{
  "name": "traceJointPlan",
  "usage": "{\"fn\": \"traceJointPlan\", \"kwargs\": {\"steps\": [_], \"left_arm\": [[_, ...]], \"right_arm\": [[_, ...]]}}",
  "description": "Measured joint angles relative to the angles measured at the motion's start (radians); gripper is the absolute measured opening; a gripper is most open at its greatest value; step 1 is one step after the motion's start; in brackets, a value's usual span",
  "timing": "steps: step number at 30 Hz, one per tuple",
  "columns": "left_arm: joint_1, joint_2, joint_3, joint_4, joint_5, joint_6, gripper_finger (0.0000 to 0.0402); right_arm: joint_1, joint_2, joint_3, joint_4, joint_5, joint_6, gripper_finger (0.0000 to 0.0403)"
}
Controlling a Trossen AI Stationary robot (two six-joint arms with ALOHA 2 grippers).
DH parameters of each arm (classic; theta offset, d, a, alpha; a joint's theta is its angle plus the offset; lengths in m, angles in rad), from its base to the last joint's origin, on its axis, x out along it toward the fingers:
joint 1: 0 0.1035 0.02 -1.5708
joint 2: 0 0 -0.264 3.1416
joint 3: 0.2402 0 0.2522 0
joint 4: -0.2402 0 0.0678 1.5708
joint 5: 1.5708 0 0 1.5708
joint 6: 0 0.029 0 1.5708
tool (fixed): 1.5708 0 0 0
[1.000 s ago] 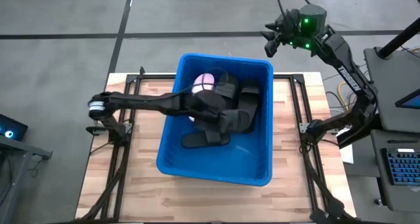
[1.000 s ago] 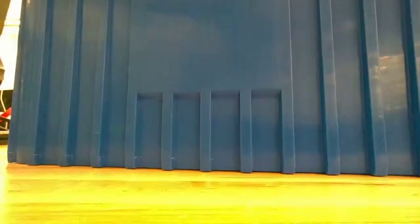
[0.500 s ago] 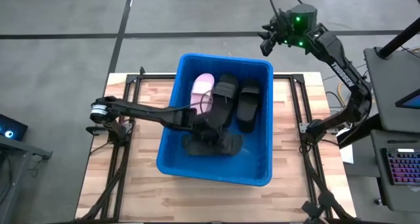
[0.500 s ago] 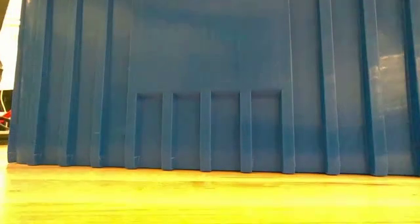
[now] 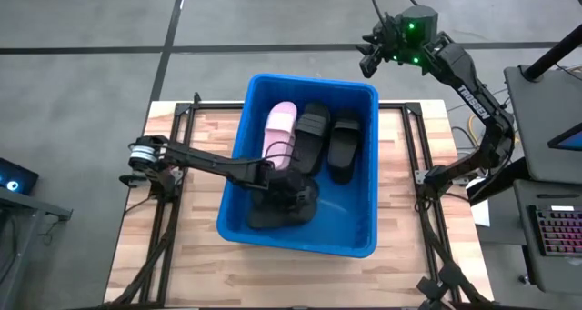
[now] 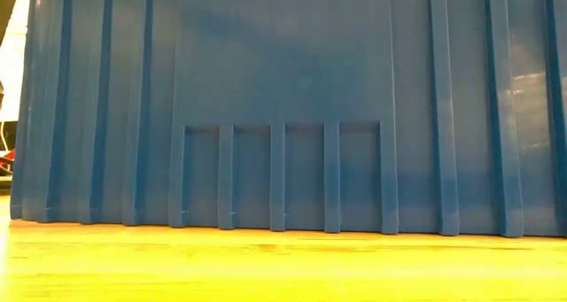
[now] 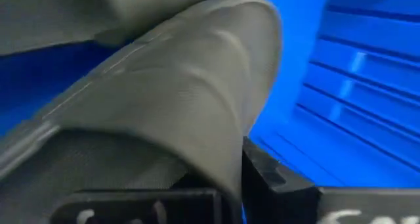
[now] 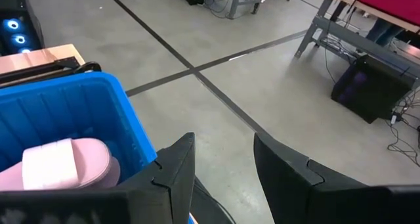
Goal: Pick and place slides into bin
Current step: Put the black slide into the blue bin
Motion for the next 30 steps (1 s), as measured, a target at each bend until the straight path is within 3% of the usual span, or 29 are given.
{"fn": "traceJointPlan", "kwargs": {"steps": [4,10,19,30], "left_arm": [[0.000,-0.004,-0.076,0.030,0.013,-0.001,0.0000],[0.006,0.005,-0.135,0.215,0.133,0.060,0.0000],[0.005,0.030,-0.169,0.246,0.249,0.054,0.0000],[0.018,0.099,-0.213,0.426,0.284,0.098,0.0017]], "right_arm": [[0.000,0.000,0.000,0.001,0.000,0.000,0.0146],[0.000,0.000,0.000,0.002,0.000,0.000,0.0146],[0.000,0.000,0.000,0.006,0.000,0.003,0.0146],[0.000,0.000,0.000,0.007,0.000,0.000,0.0146]]}}
